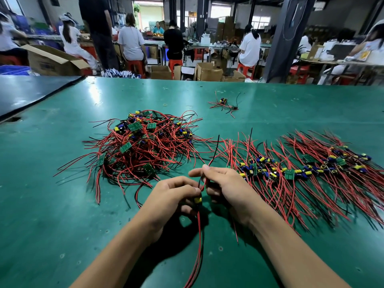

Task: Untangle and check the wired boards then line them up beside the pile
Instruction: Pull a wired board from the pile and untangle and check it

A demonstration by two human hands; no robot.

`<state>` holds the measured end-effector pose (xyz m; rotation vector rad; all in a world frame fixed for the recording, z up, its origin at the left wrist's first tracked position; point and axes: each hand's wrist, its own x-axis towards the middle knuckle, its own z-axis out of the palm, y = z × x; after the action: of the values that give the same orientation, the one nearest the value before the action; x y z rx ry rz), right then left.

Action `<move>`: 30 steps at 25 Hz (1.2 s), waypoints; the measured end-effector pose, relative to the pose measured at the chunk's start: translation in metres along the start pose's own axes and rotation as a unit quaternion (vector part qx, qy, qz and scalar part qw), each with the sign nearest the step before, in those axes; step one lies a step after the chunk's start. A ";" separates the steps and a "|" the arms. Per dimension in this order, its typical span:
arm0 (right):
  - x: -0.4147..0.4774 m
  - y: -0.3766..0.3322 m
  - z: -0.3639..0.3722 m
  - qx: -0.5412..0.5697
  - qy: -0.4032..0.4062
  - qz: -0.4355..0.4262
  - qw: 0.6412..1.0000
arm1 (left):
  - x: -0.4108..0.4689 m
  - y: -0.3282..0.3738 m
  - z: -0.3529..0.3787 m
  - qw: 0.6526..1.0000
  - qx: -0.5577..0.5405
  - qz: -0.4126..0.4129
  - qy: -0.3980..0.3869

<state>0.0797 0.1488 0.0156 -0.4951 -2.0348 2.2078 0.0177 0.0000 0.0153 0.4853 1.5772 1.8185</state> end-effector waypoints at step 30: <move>0.011 0.012 -0.008 -0.229 0.237 -0.152 0.932 | -0.005 -0.006 0.011 0.990 0.115 0.025 -0.077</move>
<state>0.0735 0.1586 0.0012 -0.6243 -2.1509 1.2796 0.0299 0.0044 0.0128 0.7600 1.6869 1.6003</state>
